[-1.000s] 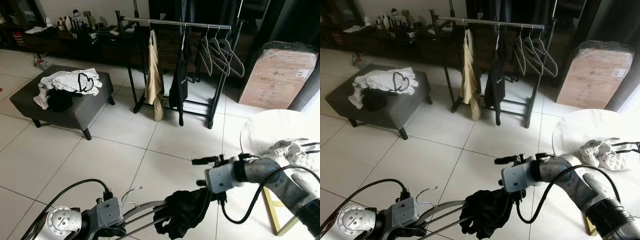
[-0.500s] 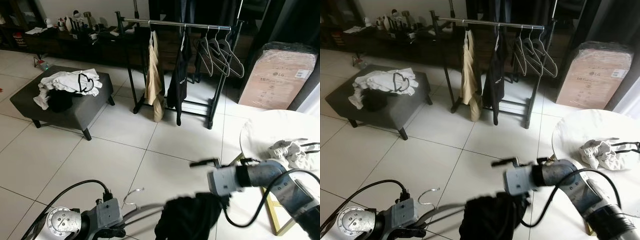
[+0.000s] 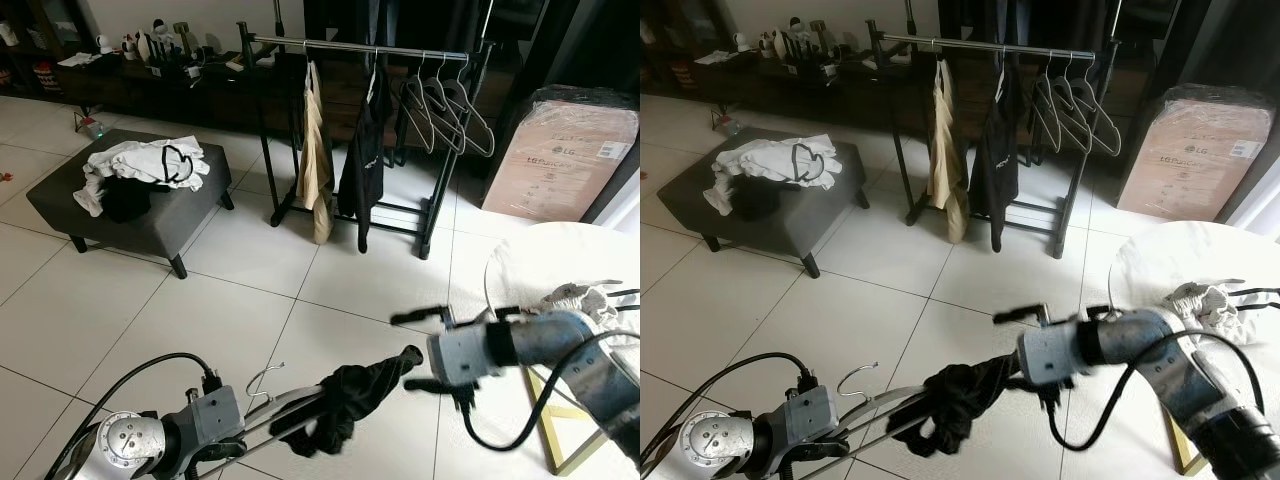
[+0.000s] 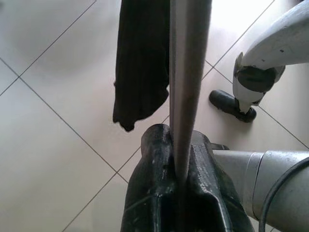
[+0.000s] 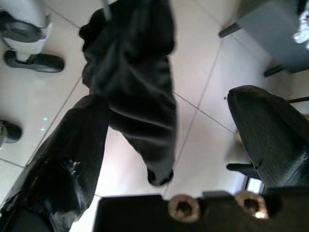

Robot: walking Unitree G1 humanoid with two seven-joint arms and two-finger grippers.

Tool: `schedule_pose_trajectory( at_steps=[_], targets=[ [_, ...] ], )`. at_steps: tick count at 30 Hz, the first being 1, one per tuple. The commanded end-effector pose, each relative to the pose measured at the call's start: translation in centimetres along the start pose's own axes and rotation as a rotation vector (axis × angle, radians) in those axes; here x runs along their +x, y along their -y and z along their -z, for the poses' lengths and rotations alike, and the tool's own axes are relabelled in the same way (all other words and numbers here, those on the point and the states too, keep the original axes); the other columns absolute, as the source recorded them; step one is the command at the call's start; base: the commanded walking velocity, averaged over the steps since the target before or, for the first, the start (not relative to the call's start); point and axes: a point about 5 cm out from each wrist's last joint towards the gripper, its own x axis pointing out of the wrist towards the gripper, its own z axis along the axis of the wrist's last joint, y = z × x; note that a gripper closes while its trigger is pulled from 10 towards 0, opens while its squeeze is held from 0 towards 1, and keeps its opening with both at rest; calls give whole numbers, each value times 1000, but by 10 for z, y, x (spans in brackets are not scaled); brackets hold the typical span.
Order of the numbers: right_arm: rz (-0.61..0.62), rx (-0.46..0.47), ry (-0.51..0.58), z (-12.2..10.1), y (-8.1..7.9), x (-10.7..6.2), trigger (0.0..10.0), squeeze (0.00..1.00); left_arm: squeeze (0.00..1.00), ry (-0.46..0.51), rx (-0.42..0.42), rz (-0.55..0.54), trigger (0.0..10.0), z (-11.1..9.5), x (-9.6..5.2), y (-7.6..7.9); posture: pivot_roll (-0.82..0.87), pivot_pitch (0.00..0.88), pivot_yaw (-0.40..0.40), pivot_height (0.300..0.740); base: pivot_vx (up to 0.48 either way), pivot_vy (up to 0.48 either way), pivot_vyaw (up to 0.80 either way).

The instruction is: Hang hanger

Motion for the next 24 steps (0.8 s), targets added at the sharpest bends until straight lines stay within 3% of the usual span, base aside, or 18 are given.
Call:
schedule_pose_trajectory(
  at_steps=[1, 11, 24],
  targets=[
    [-13, -26, 3, -3, -3, 5, 10000, 0, 0, 20, 15, 15, 10000, -5, -2, 1, -33, 127, 7, 740, 0, 0, 0],
    [6, -20, 85, -17, -5, 23, 10000, 0, 0, 29, 19, 47, 10000, -8, -1, 3, -34, 130, 8, 740, 0, 0, 0],
    [6, -20, 85, -17, -5, 23, 10000, 0, 0, 29, 19, 47, 10000, -8, -1, 3, -34, 130, 8, 740, 0, 0, 0]
  ],
)
